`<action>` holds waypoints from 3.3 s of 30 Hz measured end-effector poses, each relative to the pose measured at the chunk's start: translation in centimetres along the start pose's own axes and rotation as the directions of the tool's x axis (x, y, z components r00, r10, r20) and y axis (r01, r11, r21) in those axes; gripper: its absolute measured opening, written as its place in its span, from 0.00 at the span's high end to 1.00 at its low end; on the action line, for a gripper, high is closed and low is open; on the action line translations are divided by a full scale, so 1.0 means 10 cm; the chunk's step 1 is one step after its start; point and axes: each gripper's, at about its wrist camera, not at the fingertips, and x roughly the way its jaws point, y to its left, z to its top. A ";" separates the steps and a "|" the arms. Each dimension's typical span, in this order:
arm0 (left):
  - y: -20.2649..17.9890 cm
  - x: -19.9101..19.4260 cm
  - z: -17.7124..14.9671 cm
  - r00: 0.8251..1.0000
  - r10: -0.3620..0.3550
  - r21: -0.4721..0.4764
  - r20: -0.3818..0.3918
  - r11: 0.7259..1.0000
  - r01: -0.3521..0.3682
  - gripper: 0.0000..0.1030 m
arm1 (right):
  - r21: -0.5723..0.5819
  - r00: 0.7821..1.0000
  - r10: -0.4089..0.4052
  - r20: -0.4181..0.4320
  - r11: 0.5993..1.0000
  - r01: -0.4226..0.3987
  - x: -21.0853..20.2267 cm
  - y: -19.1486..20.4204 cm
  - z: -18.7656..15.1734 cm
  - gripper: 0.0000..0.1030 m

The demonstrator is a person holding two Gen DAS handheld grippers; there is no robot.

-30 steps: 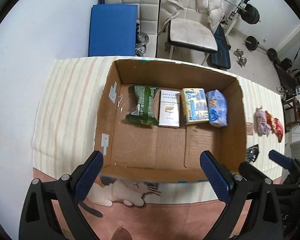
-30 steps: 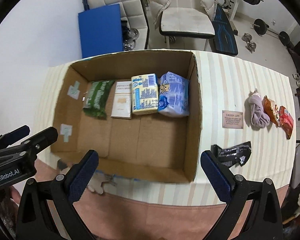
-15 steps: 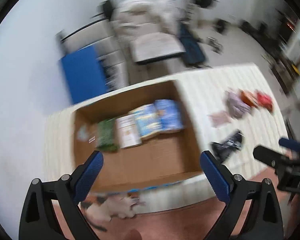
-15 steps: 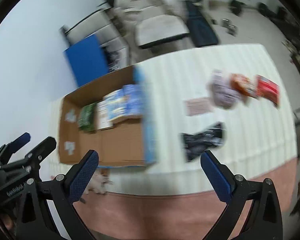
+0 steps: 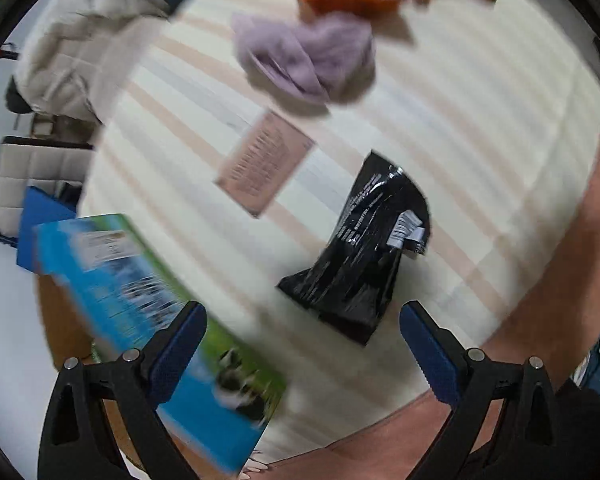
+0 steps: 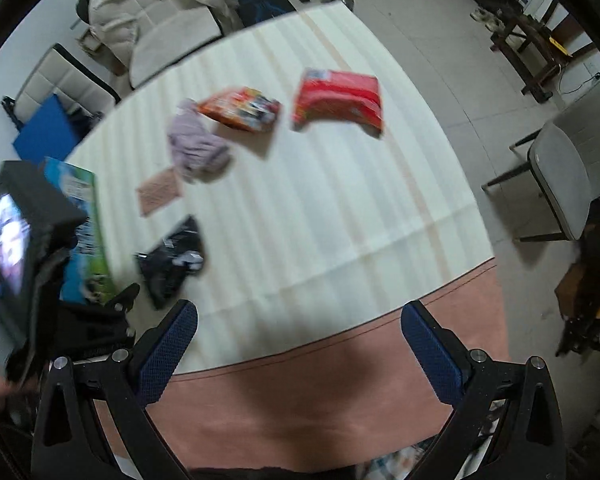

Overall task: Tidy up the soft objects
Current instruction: 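Grasp the black bag with the left tool while the right tool grasps the red bag, then carry the black and red bags into the cardboard box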

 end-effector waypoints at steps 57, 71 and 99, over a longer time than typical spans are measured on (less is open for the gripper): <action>0.27 0.37 0.77 0.964 -0.265 -0.583 -0.016 0.786 0.206 0.42 | -0.378 0.936 -0.232 -0.266 0.918 0.120 1.56 -0.17 2.04 0.51; 0.50 -0.25 0.02 0.917 -0.347 -0.673 0.199 0.632 0.385 0.43 | -0.197 0.974 0.032 -0.226 0.977 -0.078 1.01 -0.34 1.37 0.54; 3.30 0.27 -3.21 0.931 -0.297 -0.909 0.211 0.292 0.299 0.43 | -0.283 0.923 0.319 -0.214 0.884 -0.372 0.29 4.22 -0.34 0.54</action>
